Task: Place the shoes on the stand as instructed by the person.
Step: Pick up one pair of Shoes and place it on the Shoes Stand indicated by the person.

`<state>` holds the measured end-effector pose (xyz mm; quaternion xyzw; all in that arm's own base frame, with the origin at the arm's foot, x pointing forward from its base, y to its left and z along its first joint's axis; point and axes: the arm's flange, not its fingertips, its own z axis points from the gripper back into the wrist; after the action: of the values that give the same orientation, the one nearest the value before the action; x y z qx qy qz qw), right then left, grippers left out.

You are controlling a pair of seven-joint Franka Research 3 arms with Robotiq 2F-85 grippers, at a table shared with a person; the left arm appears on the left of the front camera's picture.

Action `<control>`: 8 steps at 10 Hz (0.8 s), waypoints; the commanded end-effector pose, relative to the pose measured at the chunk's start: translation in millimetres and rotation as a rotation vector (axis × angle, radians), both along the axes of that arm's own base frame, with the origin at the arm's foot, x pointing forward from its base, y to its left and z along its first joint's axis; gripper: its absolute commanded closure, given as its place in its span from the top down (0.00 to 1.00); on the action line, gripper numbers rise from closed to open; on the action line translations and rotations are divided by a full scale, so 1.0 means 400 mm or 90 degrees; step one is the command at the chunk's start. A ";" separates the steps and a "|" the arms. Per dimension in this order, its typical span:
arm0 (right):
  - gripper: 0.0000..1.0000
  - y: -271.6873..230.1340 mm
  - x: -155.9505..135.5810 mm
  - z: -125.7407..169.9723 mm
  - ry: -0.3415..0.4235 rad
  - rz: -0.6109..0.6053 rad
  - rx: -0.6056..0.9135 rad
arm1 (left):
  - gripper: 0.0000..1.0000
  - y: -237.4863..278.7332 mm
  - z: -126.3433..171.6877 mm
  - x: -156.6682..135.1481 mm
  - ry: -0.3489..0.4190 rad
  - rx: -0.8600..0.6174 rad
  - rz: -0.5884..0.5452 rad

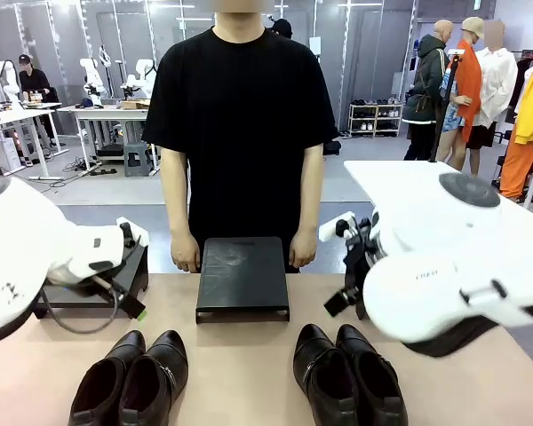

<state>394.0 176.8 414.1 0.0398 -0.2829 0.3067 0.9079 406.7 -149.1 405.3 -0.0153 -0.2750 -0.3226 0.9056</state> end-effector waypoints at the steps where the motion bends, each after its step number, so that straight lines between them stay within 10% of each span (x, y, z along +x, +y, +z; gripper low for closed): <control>1: 1.00 -0.039 -0.003 0.121 0.020 0.018 0.086 | 1.00 0.040 0.113 0.016 0.041 -0.058 -0.032; 8: 1.00 -0.407 -0.121 0.318 0.210 0.002 0.488 | 1.00 0.384 0.337 -0.033 0.230 -0.455 -0.128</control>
<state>354.2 49.6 545.5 0.3827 -0.2372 0.2104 0.8677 391.6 -27.7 543.2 -0.3515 -0.2314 -0.3026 0.8552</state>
